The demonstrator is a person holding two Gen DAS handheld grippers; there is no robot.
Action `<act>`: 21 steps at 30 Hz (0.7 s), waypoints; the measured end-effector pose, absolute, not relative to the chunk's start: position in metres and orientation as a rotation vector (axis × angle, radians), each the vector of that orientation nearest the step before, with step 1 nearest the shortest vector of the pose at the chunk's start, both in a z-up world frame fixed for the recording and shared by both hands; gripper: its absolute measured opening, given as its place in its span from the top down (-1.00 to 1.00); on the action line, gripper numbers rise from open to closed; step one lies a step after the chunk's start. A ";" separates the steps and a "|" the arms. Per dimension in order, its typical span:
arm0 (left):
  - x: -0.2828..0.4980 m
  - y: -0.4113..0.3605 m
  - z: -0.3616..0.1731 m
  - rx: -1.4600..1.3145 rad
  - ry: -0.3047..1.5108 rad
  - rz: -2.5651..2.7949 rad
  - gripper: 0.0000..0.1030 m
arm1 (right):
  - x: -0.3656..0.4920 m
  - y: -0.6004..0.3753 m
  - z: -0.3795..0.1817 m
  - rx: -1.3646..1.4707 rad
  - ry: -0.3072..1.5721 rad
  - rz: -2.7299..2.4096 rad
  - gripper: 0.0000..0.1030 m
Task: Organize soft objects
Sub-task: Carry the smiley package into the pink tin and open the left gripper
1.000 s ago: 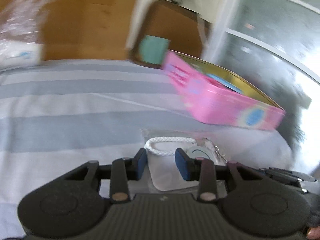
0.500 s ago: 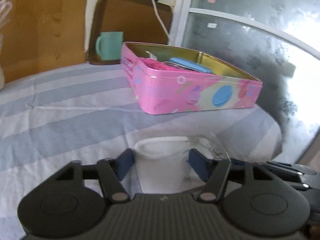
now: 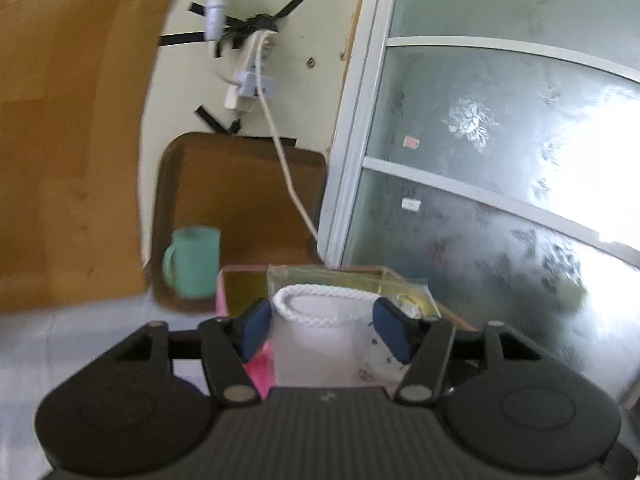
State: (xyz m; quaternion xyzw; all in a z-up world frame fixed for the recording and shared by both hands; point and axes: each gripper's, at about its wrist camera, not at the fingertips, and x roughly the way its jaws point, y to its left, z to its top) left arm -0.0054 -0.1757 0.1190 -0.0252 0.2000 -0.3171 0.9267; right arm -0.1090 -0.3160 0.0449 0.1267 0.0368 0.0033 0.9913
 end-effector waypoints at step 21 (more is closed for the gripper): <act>0.043 -0.232 0.066 0.055 0.517 -0.442 -0.95 | -0.120 -0.326 0.012 0.378 0.135 -0.215 0.26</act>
